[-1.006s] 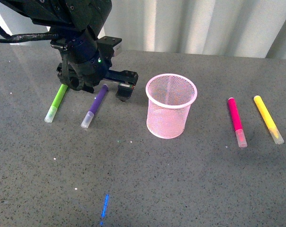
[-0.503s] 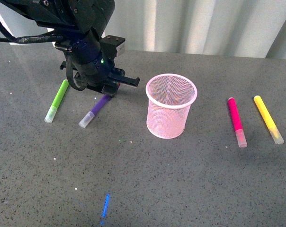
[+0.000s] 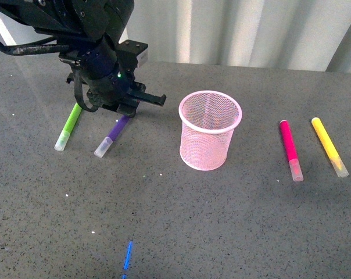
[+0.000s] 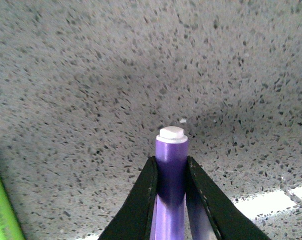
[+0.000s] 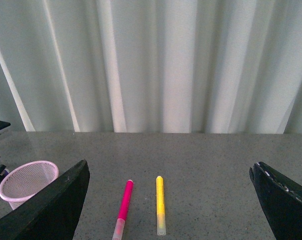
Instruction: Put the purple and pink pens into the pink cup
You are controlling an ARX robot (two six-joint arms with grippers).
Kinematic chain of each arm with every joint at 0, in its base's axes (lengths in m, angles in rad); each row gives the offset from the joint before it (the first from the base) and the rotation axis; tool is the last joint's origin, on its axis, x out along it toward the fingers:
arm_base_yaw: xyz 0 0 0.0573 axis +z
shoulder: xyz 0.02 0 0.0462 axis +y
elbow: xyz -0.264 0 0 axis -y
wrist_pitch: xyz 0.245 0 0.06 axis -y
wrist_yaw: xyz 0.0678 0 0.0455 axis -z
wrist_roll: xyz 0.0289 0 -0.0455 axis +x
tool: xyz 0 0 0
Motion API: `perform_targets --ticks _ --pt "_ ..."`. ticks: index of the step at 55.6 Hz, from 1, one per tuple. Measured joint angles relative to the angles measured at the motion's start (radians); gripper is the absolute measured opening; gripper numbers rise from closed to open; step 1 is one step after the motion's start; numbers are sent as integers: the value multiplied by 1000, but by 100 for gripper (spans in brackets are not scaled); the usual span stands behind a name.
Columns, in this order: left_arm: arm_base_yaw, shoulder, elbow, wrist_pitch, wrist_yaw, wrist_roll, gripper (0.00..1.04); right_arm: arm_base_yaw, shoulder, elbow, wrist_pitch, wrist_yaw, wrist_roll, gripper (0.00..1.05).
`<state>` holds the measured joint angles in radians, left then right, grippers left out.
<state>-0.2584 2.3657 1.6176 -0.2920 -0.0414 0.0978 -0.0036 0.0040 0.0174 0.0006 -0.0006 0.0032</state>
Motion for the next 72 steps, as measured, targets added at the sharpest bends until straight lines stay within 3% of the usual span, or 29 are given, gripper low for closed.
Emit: perform_targets --ticks 14,28,37,48,57,72 --pt "38 -132 -31 100 14 0 13 0 0 0 0 0 0 98" --pt "57 -434 -231 554 24 -118 13 0 0 0 0 0 0 98" --pt "-14 -608 -450 897 -17 -275 13 0 0 0 0 0 0 98" --pt "-141 -632 -635 1175 -69 -384 13 0 0 0 0 0 0 98" --pt "-212 -573 -682 1307 -122 -426 13 0 0 0 0 0 0 98" --pt "-261 -373 -675 1421 -174 -466 13 0 0 0 0 0 0 98"
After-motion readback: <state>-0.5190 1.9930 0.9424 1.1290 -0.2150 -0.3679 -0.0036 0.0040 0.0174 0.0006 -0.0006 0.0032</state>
